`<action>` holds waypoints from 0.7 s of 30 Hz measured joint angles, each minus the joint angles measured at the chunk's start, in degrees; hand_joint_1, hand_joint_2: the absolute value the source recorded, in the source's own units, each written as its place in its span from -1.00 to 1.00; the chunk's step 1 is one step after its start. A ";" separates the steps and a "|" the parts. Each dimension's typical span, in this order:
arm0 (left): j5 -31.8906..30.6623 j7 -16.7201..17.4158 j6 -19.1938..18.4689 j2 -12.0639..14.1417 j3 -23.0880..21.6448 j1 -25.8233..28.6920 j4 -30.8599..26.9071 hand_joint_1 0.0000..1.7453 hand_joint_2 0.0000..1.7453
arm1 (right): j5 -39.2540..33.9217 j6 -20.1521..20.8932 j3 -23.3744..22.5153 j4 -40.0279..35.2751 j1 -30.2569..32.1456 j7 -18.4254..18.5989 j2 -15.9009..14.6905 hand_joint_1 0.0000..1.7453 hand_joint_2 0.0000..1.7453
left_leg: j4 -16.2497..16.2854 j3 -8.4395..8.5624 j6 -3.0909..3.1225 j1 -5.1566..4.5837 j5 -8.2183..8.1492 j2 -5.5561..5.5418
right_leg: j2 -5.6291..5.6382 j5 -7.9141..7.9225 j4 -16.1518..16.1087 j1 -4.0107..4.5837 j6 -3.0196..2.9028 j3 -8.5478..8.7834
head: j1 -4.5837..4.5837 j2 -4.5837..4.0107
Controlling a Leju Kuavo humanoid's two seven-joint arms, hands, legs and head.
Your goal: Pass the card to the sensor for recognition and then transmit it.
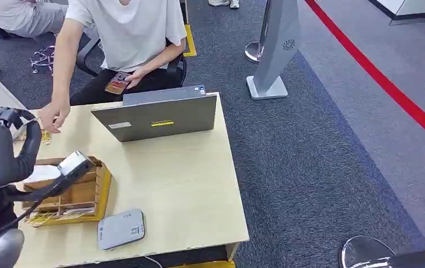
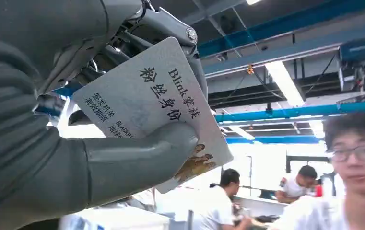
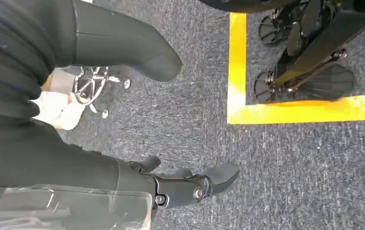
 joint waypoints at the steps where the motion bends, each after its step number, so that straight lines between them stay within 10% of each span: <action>1: -0.76 0.15 -0.70 0.44 0.11 -2.46 3.39 1.00 1.00 | 0.00 -1.00 0.13 1.55 -0.11 0.15 -0.76 -1.00 1.00 | 0.00 -0.02 0.02 0.00 0.06 -0.03 | -0.03 0.07 0.00 0.00 0.05 0.01 | 0.09 0.00; 9: -2.84 0.52 -1.02 1.29 0.85 -8.98 15.74 1.00 1.00 | 0.00 -4.80 1.11 10.04 -0.75 0.72 -4.67 -1.00 1.00 | 0.00 -0.03 0.03 -0.02 0.09 0.10 | 0.09 0.18 0.00 -0.01 -0.02 -0.04 | -0.02 0.00; 10: -2.73 0.52 -1.02 1.24 0.85 -9.15 16.29 -1.00 1.00 | 0.00 -5.07 1.20 10.64 -0.78 0.85 -4.87 -1.00 1.00 | 0.00 -0.03 0.03 -0.02 0.09 0.10 | 0.09 0.18 0.00 -0.01 -0.02 -0.04 | -0.07 0.00; 21: 2.41 -0.72 -2.25 0.44 0.85 -8.98 17.69 -1.00 1.00 | 0.00 -6.44 1.53 15.58 -1.02 1.05 -7.19 -1.00 1.00 | 0.00 -0.06 0.03 -0.01 0.09 0.09 | 0.08 0.18 -0.01 -0.01 -0.02 -0.07 | -0.04 0.00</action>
